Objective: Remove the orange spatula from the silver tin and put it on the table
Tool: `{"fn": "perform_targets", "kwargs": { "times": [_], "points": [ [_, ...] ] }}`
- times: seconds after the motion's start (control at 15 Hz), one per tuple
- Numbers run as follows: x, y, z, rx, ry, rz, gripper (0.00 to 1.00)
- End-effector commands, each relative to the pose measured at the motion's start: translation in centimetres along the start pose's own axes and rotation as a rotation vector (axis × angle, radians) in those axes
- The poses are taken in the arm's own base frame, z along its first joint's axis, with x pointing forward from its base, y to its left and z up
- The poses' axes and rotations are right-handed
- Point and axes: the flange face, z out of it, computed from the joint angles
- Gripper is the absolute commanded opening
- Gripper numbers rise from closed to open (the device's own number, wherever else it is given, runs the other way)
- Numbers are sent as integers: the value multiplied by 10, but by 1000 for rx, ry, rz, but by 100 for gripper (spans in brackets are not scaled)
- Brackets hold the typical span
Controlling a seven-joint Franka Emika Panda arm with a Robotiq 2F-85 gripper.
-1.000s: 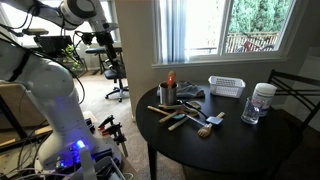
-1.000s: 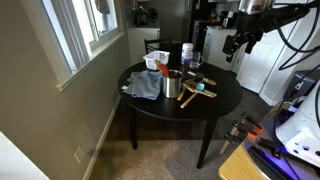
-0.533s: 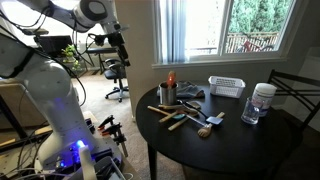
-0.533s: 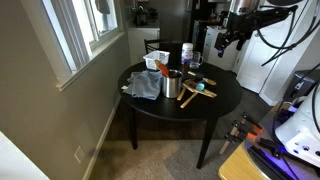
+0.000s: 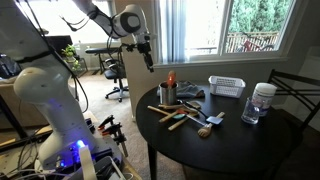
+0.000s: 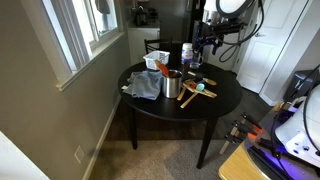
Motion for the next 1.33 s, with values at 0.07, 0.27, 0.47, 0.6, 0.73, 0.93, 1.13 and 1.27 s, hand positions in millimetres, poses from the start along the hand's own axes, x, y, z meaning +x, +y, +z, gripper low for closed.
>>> {"fn": "perform_targets", "kwargs": {
  "times": [0.07, 0.27, 0.47, 0.6, 0.73, 0.93, 1.13, 1.27],
  "points": [
    [46, -46, 38, 4, -7, 63, 100],
    [63, -66, 52, 7, -14, 107, 100],
    [76, -78, 71, 13, -18, 162, 100],
    [81, -83, 84, 16, -34, 187, 100],
    [78, -79, 79, 6, -42, 154, 100],
    [81, -82, 87, 1, -48, 157, 100],
    [82, -82, 86, 3, -46, 157, 100],
    [86, -86, 90, -26, -49, 187, 100]
  ]
}}
